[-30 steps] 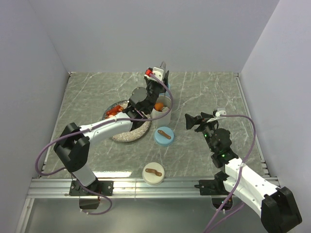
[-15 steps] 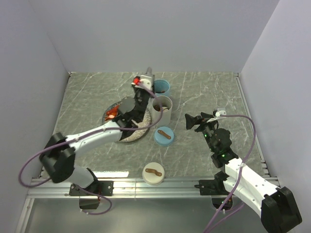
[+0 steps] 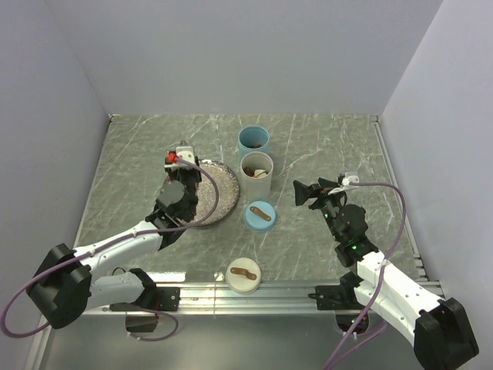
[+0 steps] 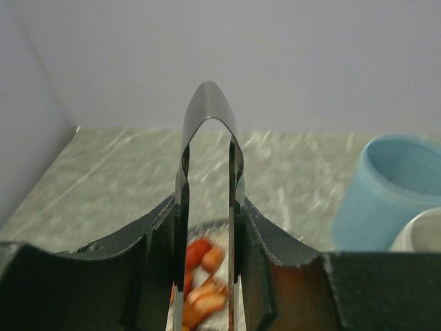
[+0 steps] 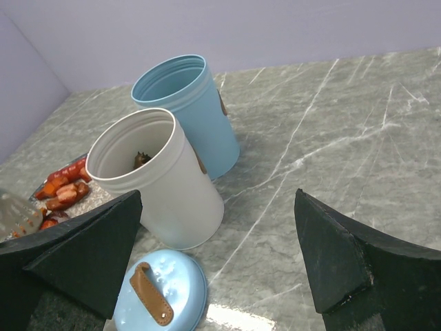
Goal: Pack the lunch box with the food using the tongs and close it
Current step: Pick up the food using the clamp
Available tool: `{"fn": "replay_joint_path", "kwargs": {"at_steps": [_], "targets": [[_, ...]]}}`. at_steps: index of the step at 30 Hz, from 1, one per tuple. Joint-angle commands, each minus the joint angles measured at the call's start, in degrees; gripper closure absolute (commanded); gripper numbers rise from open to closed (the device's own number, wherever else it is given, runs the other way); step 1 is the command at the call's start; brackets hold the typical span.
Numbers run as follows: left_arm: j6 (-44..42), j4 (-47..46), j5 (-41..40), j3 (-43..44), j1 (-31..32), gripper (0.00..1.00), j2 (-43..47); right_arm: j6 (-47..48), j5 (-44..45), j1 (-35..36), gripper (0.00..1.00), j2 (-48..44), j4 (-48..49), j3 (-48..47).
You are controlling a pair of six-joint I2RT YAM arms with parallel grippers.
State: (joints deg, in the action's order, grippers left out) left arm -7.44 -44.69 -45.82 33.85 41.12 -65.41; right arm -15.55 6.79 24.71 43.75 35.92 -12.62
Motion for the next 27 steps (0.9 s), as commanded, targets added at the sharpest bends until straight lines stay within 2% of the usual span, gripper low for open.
{"fn": "replay_joint_path", "kwargs": {"at_steps": [1,6,14,21,27], "targets": [[3.0,-3.5,-5.7,-4.5,-0.5,0.58,1.9,0.3,0.0,-0.5,0.02,0.0,1.6,-1.1],[2.0,-10.6,-8.5,-10.1,-1.1,0.57,1.9,0.3,-0.2,-0.5,0.02,0.1,1.6,-1.1],[-1.3,-18.8,-6.7,-13.5,-1.9,0.56,2.7,0.4,-0.3,-0.3,0.02,0.8,1.8,-1.4],[-3.2,-19.4,-3.8,-12.2,-2.9,0.56,5.3,0.4,-0.3,-0.4,0.02,1.3,1.9,-1.5],[0.1,-15.0,0.4,-10.4,-9.0,0.56,2.9,0.4,-0.1,-0.4,0.02,1.1,1.9,-1.4]]}}
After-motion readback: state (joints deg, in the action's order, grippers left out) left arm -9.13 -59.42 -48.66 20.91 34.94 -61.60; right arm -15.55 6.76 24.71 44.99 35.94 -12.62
